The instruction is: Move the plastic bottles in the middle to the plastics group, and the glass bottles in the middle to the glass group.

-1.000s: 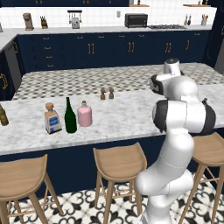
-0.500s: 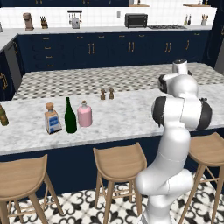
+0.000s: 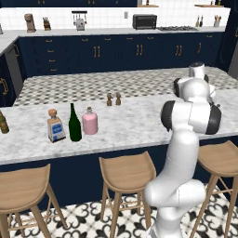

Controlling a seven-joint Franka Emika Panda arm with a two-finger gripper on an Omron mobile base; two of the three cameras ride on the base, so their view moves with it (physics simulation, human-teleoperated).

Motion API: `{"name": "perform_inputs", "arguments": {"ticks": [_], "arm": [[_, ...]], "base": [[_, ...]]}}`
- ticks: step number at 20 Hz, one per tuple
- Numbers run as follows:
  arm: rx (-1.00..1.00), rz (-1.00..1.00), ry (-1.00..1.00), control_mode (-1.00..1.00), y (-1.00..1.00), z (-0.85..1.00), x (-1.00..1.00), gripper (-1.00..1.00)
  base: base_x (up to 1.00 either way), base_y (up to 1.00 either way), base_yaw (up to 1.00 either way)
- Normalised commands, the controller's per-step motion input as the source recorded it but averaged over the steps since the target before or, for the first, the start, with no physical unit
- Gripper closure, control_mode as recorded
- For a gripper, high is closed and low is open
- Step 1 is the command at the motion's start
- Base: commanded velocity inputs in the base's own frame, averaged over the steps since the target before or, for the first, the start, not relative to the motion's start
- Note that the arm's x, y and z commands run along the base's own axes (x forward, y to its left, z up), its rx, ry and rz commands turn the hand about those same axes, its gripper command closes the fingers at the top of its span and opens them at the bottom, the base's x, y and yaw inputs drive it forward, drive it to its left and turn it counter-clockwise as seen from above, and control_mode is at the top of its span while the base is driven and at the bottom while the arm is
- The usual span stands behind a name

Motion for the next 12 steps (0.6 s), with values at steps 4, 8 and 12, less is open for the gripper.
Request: {"name": "perform_inputs", "arguments": {"ticks": [4,8,12], "arm": [[0.0,-0.15,-0.09,-1.0,-0.09,-0.11,0.06,1.0],[0.0,-0.19,0.0,-1.0,-0.28,-0.01,0.1,1.0],[-0.01,-0.21,0.0,-1.0,-0.29,0.0,0.13,1.0]], "base": [[0.0,0.0,0.0],[0.0,0.0,0.0],[0.0,0.0,0.0]]}}
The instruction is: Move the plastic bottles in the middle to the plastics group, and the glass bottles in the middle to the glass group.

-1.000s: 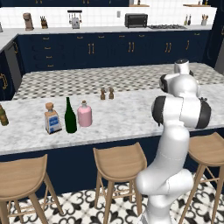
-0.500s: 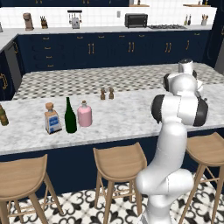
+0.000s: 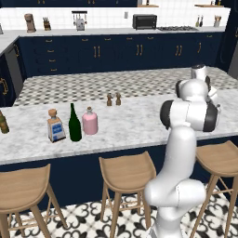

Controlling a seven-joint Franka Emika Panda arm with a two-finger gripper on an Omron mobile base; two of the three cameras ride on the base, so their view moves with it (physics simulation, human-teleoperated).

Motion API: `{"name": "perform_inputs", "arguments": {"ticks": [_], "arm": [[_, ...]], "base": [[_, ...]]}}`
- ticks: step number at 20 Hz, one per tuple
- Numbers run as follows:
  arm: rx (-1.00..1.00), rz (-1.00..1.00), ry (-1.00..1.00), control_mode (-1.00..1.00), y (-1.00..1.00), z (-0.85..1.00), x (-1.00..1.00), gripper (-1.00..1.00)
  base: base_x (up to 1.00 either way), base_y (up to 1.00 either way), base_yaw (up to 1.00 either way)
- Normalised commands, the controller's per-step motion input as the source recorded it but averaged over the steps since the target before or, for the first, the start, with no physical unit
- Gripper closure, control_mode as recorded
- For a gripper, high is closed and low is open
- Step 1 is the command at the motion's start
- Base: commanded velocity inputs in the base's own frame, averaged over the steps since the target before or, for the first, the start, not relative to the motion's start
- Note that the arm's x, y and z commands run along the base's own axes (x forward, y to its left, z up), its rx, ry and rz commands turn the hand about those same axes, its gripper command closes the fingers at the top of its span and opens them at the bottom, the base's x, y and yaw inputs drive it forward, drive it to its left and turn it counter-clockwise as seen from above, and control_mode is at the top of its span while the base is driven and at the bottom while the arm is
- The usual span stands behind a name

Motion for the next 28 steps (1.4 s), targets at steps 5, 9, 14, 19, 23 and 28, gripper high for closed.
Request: {"name": "perform_inputs", "arguments": {"ticks": [5,9,14,19,23,28], "arm": [[0.0,-0.19,0.0,-1.0,-0.29,0.0,0.15,1.0],[-0.01,-0.11,0.0,-1.0,-0.02,-0.01,0.17,1.0],[0.0,-0.04,0.0,-1.0,0.0,-0.31,0.46,1.0],[0.0,-0.02,0.0,-1.0,-0.07,-0.22,0.2,1.0],[0.0,0.0,0.0,-1.0,-0.26,0.0,0.01,1.0],[0.0,0.0,0.0,-1.0,-0.11,-0.07,0.02,1.0]], "base": [[0.0,0.0,0.0],[0.0,0.0,0.0],[0.0,0.0,0.0],[0.0,0.0,0.0],[0.0,0.0,0.0],[0.0,0.0,0.0]]}}
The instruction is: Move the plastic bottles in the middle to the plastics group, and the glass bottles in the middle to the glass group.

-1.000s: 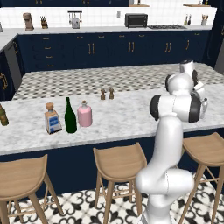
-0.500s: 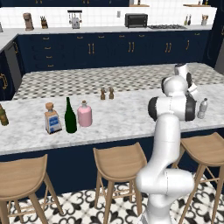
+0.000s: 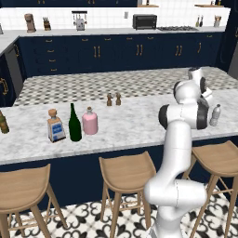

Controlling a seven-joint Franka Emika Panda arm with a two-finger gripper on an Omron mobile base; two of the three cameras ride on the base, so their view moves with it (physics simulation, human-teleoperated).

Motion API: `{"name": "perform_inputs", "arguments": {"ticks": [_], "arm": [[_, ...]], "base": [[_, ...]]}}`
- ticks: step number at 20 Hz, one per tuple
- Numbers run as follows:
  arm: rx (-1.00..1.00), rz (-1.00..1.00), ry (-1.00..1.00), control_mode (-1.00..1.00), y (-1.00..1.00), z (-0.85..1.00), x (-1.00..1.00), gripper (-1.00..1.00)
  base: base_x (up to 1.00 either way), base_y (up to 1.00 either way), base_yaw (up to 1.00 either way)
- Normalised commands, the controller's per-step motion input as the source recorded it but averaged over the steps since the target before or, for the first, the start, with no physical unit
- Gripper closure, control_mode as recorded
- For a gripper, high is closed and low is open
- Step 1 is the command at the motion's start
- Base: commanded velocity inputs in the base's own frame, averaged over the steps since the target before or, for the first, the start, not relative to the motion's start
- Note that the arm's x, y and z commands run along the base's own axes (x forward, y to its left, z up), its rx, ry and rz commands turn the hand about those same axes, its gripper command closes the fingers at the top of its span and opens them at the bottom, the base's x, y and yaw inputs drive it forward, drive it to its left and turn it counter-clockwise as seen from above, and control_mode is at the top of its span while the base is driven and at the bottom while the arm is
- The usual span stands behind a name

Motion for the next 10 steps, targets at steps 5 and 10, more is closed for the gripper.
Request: {"name": "perform_inputs", "arguments": {"ticks": [5,10], "arm": [[0.0,0.0,0.0,-1.0,0.0,-0.34,0.0,1.0],[0.0,0.0,0.0,-1.0,0.0,-0.39,0.0,1.0]], "base": [[0.0,0.0,0.0],[0.0,0.0,0.0]]}}
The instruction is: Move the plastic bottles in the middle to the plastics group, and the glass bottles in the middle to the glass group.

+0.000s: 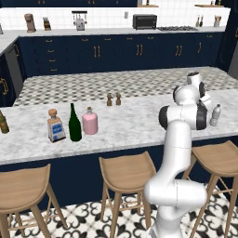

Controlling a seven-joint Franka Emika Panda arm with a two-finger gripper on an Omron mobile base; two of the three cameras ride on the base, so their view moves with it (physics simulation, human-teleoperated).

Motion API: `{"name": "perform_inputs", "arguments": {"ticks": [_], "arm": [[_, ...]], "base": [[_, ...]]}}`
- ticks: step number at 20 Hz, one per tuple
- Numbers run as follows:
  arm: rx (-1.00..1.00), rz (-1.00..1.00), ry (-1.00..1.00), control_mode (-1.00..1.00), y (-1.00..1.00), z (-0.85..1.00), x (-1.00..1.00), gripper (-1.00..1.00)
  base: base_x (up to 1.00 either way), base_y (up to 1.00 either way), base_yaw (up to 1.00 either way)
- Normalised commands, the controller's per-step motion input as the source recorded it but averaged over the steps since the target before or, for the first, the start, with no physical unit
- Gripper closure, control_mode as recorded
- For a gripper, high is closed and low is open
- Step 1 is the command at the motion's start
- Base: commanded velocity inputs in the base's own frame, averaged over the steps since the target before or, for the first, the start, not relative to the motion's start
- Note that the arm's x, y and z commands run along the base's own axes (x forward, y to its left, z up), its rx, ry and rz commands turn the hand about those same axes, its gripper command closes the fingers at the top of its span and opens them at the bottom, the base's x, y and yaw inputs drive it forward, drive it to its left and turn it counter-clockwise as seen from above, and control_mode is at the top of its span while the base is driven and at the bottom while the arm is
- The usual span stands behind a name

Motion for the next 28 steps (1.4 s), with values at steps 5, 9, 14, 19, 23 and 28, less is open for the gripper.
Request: {"name": "perform_inputs", "arguments": {"ticks": [5,9,14,19,23,28], "arm": [[0.0,0.0,0.0,-1.0,0.0,-0.3,0.0,1.0],[0.0,0.0,0.0,-1.0,0.0,-0.14,0.0,1.0],[0.0,0.0,0.0,-1.0,0.0,0.0,0.0,-1.0],[0.0,0.0,-0.02,-1.0,0.0,0.0,0.0,-1.0],[0.0,0.0,0.0,-1.0,0.0,0.0,-0.12,-1.0],[0.0,0.0,0.0,-1.0,0.02,0.03,-0.32,-1.0]], "base": [[0.0,0.0,0.0],[0.0,0.0,0.0],[0.0,0.0,0.0],[0.0,0.0,0.0],[0.0,0.0,0.0],[0.0,0.0,0.0]]}}
